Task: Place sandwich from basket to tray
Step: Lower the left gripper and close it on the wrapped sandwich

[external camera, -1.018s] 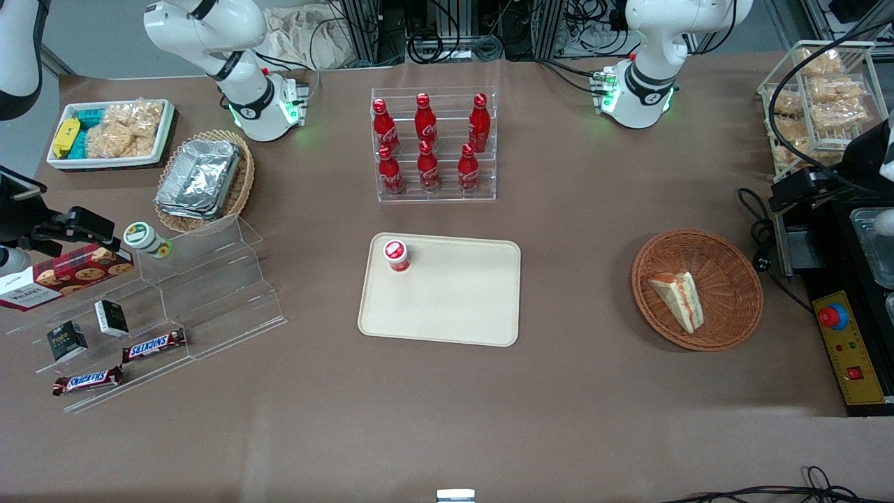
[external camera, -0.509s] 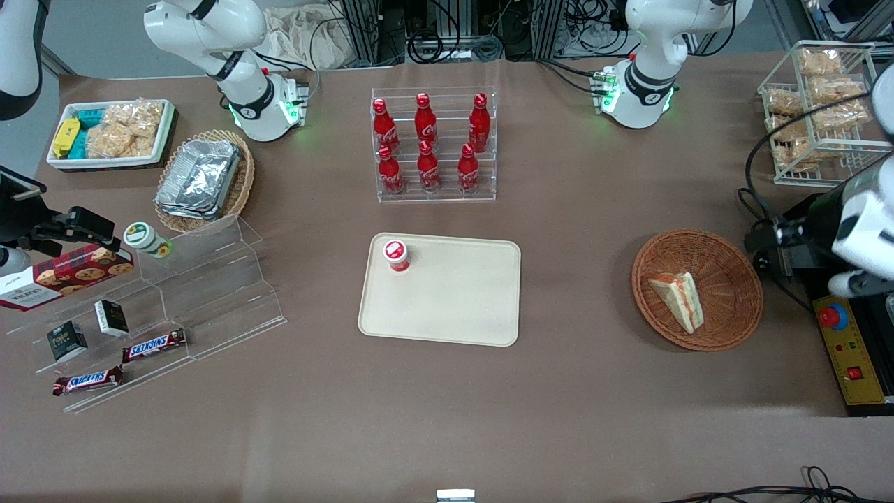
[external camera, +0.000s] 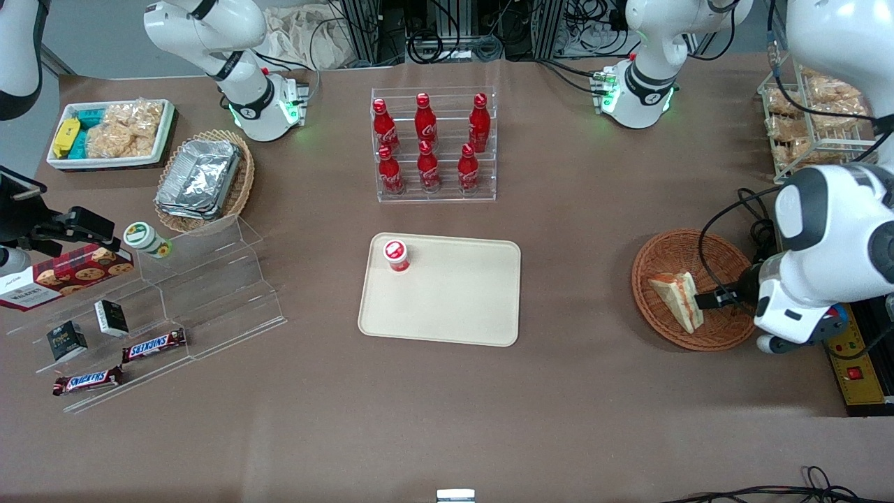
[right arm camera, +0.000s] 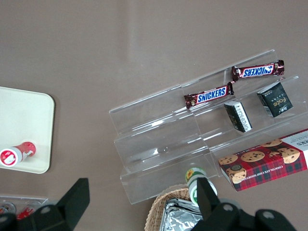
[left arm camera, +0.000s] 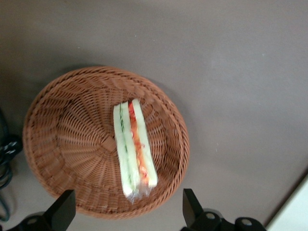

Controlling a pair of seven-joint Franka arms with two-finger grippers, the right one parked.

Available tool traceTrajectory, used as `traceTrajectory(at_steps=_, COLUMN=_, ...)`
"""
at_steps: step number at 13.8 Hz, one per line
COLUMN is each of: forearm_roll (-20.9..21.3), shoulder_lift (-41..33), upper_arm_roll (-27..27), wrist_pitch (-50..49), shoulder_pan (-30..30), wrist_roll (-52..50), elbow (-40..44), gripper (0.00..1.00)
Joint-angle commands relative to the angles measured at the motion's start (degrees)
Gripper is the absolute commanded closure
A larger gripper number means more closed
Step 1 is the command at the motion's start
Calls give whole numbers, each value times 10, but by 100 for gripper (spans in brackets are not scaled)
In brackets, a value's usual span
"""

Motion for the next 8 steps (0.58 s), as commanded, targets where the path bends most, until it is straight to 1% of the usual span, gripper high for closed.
traceTrajectory(at_steps=1, forearm_roll=1, shoulder_lift=23, upper_arm_roll=-1, wrist_pitch=54, shoulder_pan=-2, wrist_roll=-29, elbow=-22, gripper=0)
traceTrajectory(at_steps=5, forearm_roll=3, shoulder_lift=31, upper_arm_roll=-1, wrist_pitch=147, shoulder_pan=-4, wrist_roll=-64, elbow=-91, gripper=0)
traceTrajectory(at_steps=8, forearm_roll=6, shoulder_lift=43, upper_arm_roll=-1, wrist_pitch=167, shoulder_pan=-7, wrist_roll=-72, elbow=-110, gripper=0)
